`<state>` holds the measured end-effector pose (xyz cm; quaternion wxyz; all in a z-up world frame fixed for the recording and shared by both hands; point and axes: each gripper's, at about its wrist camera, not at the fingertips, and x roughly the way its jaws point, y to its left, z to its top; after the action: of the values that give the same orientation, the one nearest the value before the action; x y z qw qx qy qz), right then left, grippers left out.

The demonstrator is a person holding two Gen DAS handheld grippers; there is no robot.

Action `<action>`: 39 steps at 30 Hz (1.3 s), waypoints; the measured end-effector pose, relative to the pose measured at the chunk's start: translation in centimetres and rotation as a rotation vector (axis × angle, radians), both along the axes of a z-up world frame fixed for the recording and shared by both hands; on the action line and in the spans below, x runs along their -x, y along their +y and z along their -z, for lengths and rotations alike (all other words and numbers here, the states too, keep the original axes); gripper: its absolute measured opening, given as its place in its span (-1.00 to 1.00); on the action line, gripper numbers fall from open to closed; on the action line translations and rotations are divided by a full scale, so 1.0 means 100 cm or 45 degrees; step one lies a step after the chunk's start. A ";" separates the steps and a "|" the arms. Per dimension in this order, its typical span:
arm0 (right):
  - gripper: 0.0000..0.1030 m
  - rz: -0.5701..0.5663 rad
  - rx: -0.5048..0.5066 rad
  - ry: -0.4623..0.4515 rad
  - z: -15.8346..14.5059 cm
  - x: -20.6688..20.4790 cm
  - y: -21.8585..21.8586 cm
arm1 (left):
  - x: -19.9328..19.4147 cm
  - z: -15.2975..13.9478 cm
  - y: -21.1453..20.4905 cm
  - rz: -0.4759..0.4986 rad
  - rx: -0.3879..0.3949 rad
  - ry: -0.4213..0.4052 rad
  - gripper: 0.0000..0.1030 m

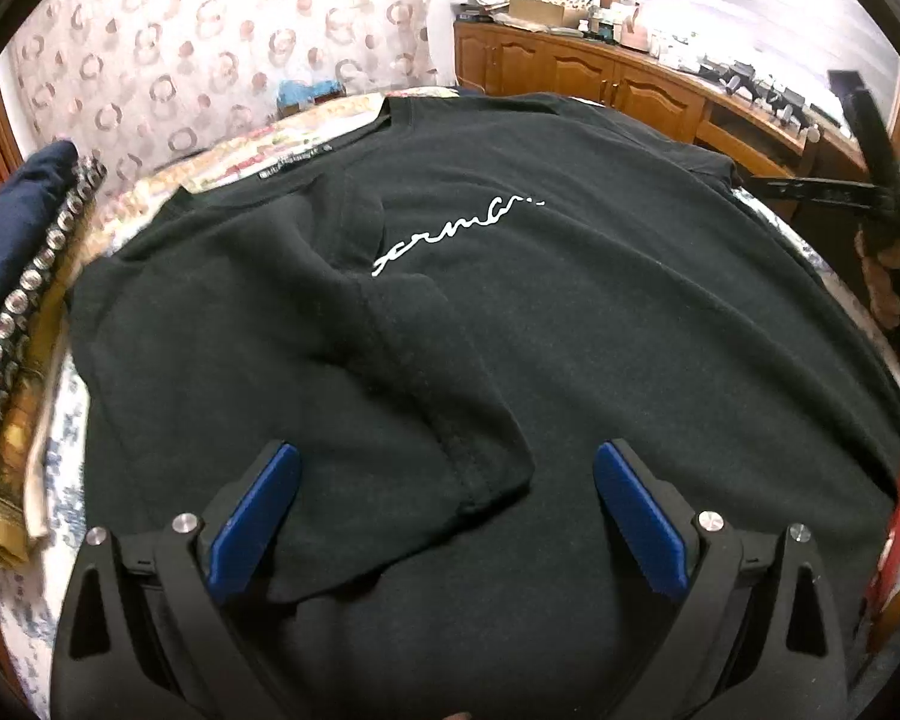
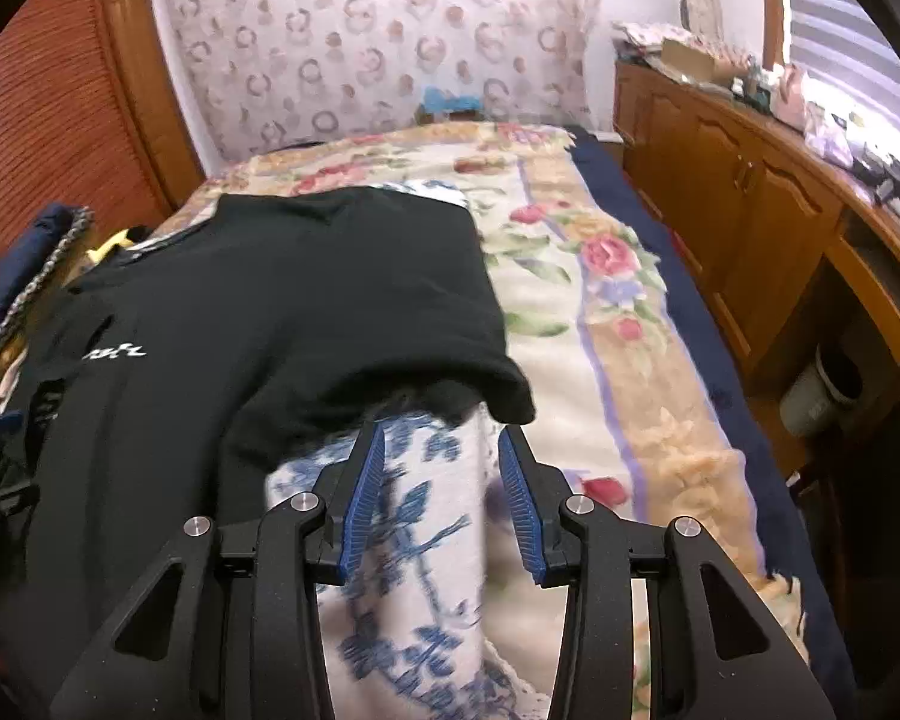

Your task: Fold small clothes

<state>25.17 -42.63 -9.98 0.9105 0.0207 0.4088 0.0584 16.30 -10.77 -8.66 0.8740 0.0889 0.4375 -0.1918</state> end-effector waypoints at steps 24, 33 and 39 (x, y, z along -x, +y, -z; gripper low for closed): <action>-0.84 0.037 0.072 -0.119 -0.018 -0.035 0.011 | -0.001 0.001 -0.003 0.010 -0.009 0.001 1.00; -0.86 -0.080 0.150 -0.372 -0.058 -0.013 0.061 | -0.001 0.001 -0.004 0.009 -0.007 0.001 1.00; -0.85 -0.316 0.118 -0.380 -0.060 0.004 0.122 | 0.000 0.001 -0.003 0.009 -0.002 0.001 1.00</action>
<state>24.72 -30.41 -3.97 0.9468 -0.0805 0.2711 0.1536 16.34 -11.12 -8.79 0.8731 0.0909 0.4377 -0.1947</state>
